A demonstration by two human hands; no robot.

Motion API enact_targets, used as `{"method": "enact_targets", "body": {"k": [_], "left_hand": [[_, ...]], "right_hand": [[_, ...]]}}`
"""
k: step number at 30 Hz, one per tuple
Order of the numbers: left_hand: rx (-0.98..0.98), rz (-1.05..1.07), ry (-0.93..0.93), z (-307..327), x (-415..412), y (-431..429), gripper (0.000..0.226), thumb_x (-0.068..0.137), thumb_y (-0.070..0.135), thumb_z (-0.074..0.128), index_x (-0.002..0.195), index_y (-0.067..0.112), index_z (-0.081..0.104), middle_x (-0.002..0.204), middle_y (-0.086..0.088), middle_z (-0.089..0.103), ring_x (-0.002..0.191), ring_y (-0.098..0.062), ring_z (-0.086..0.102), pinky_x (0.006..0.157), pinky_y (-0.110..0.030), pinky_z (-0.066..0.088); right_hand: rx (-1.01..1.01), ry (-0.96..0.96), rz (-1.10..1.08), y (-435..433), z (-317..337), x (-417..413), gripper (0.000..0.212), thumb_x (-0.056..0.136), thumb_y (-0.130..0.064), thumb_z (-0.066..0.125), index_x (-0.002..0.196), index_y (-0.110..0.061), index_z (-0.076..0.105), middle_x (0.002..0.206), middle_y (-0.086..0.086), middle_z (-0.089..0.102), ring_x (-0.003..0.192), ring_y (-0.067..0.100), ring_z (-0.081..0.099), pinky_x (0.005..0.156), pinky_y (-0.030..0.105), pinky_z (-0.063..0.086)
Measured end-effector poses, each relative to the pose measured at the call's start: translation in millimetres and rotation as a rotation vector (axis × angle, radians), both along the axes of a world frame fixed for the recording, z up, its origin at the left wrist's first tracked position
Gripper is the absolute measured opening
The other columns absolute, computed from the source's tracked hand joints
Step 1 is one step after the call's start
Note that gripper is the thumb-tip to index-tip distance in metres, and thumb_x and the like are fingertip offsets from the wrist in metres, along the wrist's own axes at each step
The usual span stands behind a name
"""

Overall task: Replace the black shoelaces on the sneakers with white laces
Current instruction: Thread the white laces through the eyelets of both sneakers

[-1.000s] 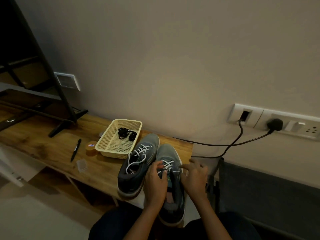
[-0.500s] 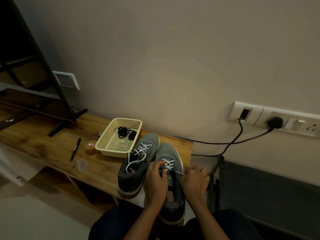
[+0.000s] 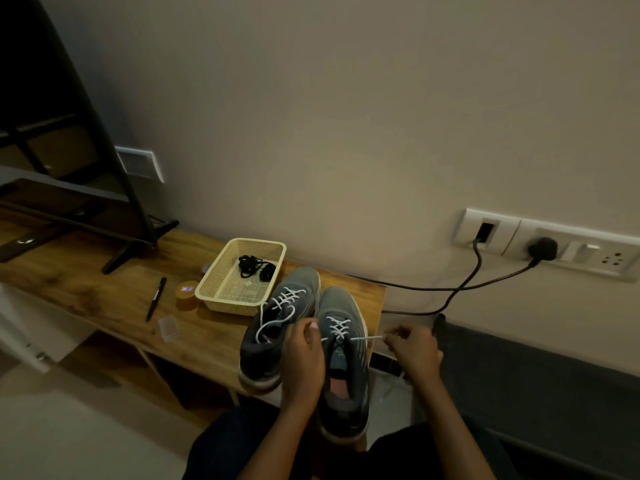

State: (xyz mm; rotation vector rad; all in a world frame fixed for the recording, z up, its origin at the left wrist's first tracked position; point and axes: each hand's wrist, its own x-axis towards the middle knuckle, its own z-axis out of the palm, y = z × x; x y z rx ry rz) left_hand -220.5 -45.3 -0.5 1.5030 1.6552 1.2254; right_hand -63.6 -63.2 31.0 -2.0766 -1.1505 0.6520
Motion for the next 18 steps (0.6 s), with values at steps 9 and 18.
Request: {"method": "enact_targets", "body": {"k": [9,18], "left_hand": [[-0.035,0.008,-0.274,14.6,-21.3,-2.9,0.027,0.093,0.006,0.05,0.08,0.027,0.058,0.083,0.003,0.065,0.077,-0.01,0.061,0.066,-0.018,0.046],[-0.143,-0.219,-0.054,3.2,-31.1,-1.4,0.007,0.087,0.017,0.064,0.087,0.024,0.063,0.087,0.007,0.064,0.088,-0.012,0.061,0.07,-0.017,0.043]], "right_hand": [[0.204,0.511,0.082,-52.9,74.9,15.3,0.006,0.081,-0.002,0.064,0.083,-0.003,0.069,0.08,0.013,0.067,0.075,0.022,0.059,0.067,0.026,0.044],[0.314,0.927,0.194,-44.8,99.2,-7.4,0.042,0.06,0.006,0.062,0.1,-0.006,0.066,0.087,0.007,0.074,0.085,0.015,0.068,0.079,0.024,0.052]]}}
